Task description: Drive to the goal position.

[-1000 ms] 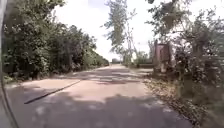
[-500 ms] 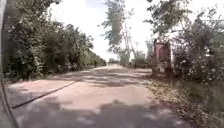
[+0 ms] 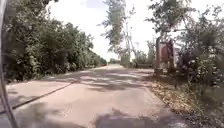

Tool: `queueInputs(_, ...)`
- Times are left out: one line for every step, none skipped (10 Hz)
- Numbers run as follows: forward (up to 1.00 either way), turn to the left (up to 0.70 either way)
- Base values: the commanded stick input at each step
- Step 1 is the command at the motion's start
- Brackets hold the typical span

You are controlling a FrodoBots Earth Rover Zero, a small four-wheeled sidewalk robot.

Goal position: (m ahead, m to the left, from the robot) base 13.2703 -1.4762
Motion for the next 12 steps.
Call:
queueInputs(0.70,0.00)
queueInputs(0.70,0.00)
queueInputs(0.70,0.00)
queueInputs(0.70,0.00)
queueInputs(0.70,0.00)
queueInputs(0.70,0.00)
queueInputs(0.70,-0.25)
queueInputs(0.70,-0.26)
queueInputs(0.70,-0.26)
queueInputs(0.70,-0.26)
queueInputs(0.70,-0.26)
queueInputs(0.70,-0.22)
